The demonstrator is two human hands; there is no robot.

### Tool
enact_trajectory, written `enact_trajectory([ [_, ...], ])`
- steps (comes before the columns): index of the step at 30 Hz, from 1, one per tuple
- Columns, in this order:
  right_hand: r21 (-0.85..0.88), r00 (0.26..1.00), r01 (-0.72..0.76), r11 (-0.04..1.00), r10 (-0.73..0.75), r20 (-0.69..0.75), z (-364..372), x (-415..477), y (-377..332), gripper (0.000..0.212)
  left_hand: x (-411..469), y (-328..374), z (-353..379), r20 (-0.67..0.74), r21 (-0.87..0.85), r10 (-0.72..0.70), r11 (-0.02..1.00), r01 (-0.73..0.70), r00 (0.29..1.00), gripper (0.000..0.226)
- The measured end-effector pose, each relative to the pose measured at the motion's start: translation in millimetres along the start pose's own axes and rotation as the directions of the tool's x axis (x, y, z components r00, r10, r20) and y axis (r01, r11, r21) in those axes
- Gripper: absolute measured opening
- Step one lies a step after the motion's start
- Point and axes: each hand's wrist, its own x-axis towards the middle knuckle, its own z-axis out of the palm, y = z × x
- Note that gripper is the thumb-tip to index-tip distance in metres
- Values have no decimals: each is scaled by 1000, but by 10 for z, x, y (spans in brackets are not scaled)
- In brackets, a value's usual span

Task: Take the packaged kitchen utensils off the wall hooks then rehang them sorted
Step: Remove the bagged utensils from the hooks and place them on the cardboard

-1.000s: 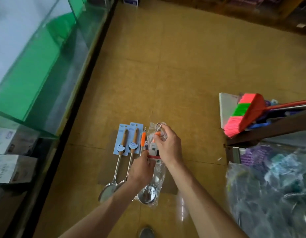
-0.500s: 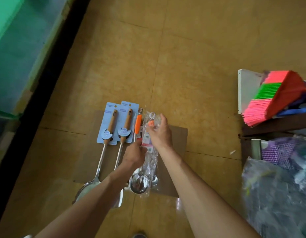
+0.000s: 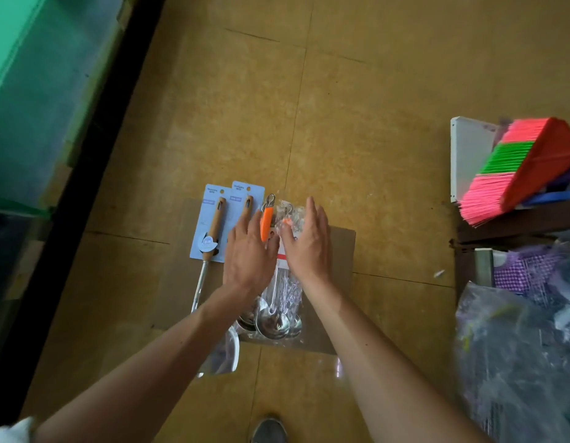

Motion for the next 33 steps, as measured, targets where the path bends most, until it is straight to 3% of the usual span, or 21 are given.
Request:
enact_trajectory([
  [5,22,997,22,1000,-20,-77,-494,-277,-171,74,-196,254,-699,2,114,39,993,-39,999,66],
  [9,-57,982,58,997,-67,-176,-980,-558,-324,75,-347,631,-1186,-25,245,126,962,-116,992,68],
  [18,-48,885,42,998,-60,-461,-2477,-1257,-978,71,-1048,2075,-1963,25,320,457,839,-440,889,77],
  [24,-44,734,11,999,-38,-678,-3673,-2226,-1228,70,-1992,3128,-2488,92,341,694,652,-677,714,82],
  [33,1,501,-151,989,78,-862,-5147,-4236,-970,71,-3729,4489,-2534,169,271,914,318,-908,370,76],
])
